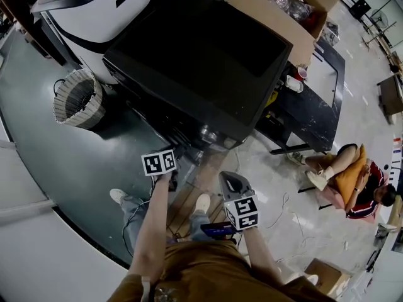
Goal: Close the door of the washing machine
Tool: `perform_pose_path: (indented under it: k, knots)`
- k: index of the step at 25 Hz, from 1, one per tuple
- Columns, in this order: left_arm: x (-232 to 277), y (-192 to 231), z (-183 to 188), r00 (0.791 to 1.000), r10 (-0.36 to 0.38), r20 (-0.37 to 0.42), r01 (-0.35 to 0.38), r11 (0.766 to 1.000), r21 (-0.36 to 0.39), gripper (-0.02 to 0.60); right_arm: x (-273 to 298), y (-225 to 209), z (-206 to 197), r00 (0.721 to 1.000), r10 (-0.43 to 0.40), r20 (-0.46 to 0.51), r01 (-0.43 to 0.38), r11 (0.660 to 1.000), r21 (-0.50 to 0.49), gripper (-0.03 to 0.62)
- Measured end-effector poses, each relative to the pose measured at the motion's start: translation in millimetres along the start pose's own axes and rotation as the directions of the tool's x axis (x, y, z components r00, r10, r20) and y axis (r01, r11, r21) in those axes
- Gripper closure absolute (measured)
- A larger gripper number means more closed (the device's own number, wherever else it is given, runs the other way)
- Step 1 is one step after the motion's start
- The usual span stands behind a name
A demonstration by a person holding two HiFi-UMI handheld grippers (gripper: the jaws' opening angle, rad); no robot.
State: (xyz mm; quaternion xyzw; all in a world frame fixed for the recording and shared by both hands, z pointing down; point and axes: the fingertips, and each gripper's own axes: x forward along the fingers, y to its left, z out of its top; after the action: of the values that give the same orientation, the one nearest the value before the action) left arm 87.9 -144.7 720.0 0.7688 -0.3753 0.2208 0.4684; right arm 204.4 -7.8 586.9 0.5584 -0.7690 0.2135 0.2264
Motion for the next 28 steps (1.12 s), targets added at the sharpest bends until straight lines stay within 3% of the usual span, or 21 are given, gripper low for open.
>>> perform_pose_path:
  k: [15,28]
  knots:
    - [24,-17,18,0.999,-0.031,0.021,0.032,0.999,-0.043,0.377,0,-27,-4,0.999,-0.042,-0.021,0.043,0.999,0.018,0.582]
    - [28,-18,21,1.0,-0.013,0.005,0.014,0.998,-0.069,0.377,4,-36,-5,0.999,-0.042,-0.024,0.042,0.999,0.03,0.582]
